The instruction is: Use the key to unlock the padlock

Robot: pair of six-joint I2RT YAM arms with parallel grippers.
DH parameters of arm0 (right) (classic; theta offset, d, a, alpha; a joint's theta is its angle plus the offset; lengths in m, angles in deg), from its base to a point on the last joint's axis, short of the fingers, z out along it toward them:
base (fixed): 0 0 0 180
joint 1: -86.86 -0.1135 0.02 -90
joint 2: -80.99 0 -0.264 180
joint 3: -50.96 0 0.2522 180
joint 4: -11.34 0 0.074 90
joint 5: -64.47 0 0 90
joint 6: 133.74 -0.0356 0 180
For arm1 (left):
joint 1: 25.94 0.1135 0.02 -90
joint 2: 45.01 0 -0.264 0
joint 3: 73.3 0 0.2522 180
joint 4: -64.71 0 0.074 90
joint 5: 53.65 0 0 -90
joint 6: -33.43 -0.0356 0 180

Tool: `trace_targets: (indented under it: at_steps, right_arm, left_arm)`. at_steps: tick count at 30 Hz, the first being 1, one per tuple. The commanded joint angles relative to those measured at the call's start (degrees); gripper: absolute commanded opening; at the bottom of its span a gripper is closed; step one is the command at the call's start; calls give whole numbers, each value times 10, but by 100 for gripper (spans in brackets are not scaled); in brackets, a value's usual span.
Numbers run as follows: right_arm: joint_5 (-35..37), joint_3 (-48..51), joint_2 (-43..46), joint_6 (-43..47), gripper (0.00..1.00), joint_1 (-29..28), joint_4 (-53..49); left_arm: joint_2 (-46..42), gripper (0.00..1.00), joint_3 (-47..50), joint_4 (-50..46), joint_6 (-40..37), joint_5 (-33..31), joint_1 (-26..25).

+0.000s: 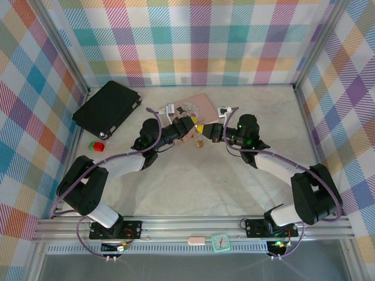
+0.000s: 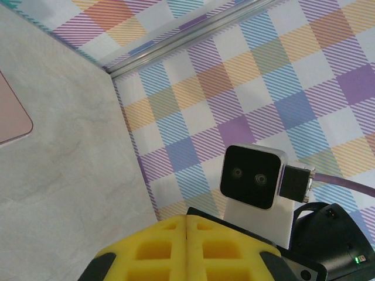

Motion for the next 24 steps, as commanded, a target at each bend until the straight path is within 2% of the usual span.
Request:
trace_targets:
  at_steps: [1,3,4,5,9,12,16,24]
  right_arm:
    - [-5,-3,10,32,0,-1,-11]
    - [10,-5,22,56,0,2,-57]
    - [18,-6,27,71,0,3,-83]
    - [25,-6,33,83,0,5,-104]
    - [63,-4,53,127,0,15,-195]
    - [96,0,64,149,0,23,-253]
    - [144,2,78,173,0,37,-331]
    - [170,34,121,181,0,73,-360]
  left_arm:
    - [-14,21,2,-4,-10,-1,-5]
    - [-23,44,0,-51,-36,-12,-1]
    - [-28,52,-3,-86,-54,-22,2]
    - [-34,55,-6,-122,-68,-34,3]
    - [-44,56,-26,-282,-130,-90,2]
    - [-34,56,-29,-335,-153,-117,-6]
    - [4,56,-61,-410,-188,-168,-46]
    - [120,55,-133,-440,-182,-261,-80]
